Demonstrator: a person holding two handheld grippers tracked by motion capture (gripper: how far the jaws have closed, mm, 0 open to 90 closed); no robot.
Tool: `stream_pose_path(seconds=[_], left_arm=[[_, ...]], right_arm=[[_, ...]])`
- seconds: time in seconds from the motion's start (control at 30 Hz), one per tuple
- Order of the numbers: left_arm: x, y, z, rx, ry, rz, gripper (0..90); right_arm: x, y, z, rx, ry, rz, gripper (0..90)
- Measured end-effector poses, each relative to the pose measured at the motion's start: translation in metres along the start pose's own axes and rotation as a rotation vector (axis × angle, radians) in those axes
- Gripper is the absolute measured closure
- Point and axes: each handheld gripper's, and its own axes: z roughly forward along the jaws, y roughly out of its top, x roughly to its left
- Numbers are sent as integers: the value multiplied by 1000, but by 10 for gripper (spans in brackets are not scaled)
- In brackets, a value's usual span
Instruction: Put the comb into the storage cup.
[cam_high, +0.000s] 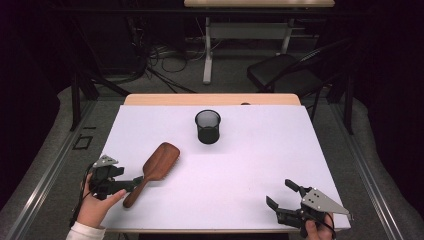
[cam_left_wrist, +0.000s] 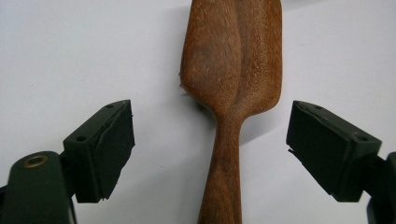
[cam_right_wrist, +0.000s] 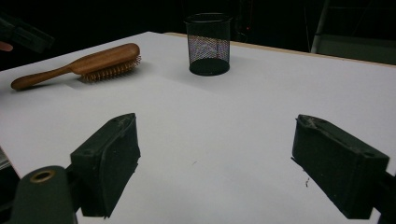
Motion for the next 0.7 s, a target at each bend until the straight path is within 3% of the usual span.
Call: stream_pose_path(seconds=[0.2, 0.7], left_arm=[[-2, 1, 3, 1, -4, -19, 9], [-10, 8, 3, 36, -10, 11, 6]], right_arm=[[0, 0, 0, 1, 0, 2, 141], [-1, -1, 1, 5, -11, -1, 141]])
